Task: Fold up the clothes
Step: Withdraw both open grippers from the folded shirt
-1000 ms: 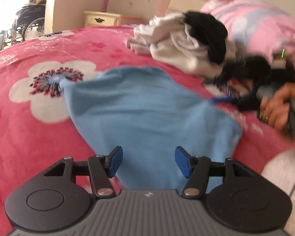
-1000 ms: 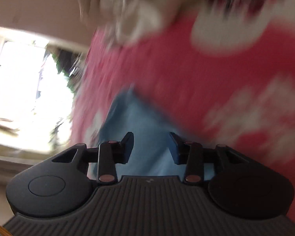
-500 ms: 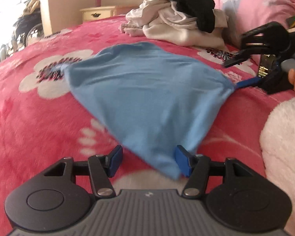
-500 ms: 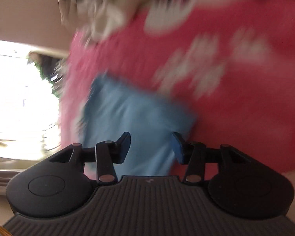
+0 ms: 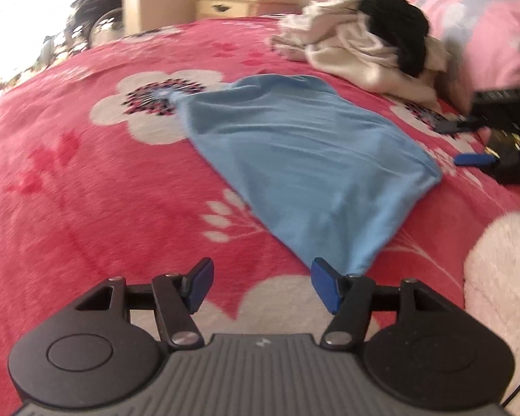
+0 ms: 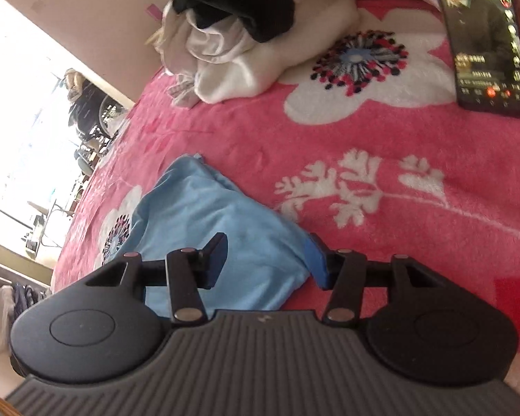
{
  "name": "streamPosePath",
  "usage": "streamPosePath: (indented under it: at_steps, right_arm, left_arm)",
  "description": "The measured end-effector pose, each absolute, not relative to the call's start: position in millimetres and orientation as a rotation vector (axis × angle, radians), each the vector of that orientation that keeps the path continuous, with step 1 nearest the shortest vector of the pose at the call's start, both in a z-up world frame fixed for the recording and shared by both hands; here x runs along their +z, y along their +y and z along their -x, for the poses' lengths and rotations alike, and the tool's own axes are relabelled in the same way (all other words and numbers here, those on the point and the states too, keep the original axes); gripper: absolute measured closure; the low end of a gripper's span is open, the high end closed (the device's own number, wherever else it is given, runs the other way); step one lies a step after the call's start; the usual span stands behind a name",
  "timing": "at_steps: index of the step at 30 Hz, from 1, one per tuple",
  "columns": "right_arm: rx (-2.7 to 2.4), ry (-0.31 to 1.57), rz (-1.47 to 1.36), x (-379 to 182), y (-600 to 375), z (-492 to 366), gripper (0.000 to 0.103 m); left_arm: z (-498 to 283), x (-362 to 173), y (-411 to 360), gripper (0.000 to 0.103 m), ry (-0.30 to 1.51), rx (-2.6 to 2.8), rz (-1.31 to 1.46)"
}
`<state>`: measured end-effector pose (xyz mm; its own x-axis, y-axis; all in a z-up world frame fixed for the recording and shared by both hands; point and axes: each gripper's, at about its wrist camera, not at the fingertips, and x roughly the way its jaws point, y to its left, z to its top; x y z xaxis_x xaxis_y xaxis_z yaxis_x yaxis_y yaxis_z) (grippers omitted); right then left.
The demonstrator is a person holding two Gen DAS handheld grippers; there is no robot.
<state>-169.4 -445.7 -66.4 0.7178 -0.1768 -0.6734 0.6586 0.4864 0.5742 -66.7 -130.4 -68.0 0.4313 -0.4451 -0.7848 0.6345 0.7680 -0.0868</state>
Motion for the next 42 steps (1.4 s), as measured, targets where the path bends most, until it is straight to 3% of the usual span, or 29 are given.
streamPosePath:
  at_steps: [18, 42]
  right_arm:
    - [-0.447, 0.656, -0.601, -52, -392, 132, 0.050]
    - [-0.421, 0.686, -0.580, -54, -387, 129, 0.045]
  left_arm:
    - [48, -70, -117, 0.030, 1.005, -0.492, -0.226]
    - [51, -80, -125, 0.028, 1.010, -0.448, -0.303]
